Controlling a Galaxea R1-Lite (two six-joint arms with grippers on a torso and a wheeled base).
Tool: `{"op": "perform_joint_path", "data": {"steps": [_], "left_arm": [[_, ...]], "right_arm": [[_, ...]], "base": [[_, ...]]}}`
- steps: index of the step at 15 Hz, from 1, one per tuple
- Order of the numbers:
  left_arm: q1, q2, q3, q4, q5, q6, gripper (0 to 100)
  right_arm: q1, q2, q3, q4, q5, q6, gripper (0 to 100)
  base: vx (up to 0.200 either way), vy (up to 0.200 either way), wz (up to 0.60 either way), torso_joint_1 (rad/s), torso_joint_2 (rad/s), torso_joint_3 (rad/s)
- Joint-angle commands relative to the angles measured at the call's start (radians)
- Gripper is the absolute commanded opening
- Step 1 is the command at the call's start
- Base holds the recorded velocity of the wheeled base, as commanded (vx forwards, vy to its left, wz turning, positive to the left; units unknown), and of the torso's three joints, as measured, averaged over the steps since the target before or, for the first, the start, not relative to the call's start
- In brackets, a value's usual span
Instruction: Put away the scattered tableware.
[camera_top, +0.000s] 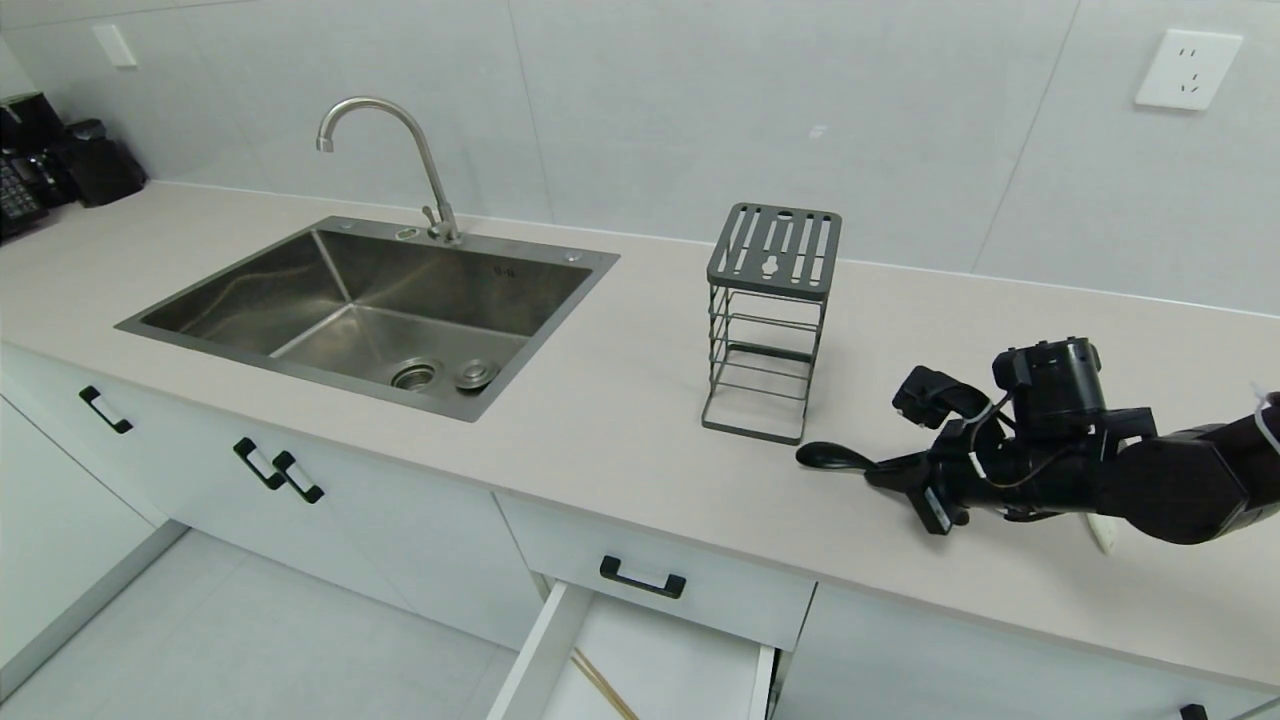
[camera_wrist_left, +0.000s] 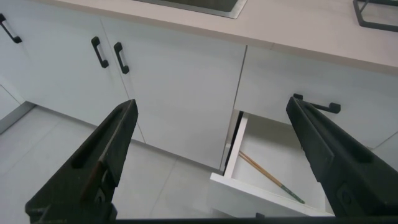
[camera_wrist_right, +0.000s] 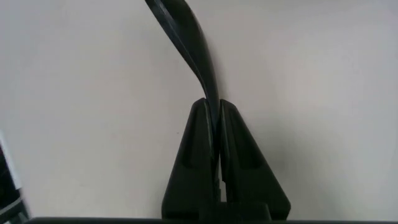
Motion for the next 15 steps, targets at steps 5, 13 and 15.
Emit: {"op": "perform_joint_path", "data": {"steps": [5,13,15], "left_arm": [[0.001,0.0,0.0,0.0,0.0,0.0,100],[0.001,0.0,0.0,0.0,0.0,0.0,100],[0.001,0.0,0.0,0.0,0.0,0.0,100]], "right_arm": [[0.181,-0.122,0.125,-0.055,-0.03,0.027,0],[0.378,-0.218,0.136,-0.118,-0.141,0.091,0],[0.408,-0.229,0.141,-0.12,-0.147,0.091,0]], "base": [[0.0,0.0,0.0,0.0,0.0,0.0],[0.0,0.0,0.0,0.0,0.0,0.0],[0.0,0.0,0.0,0.0,0.0,0.0]]}}
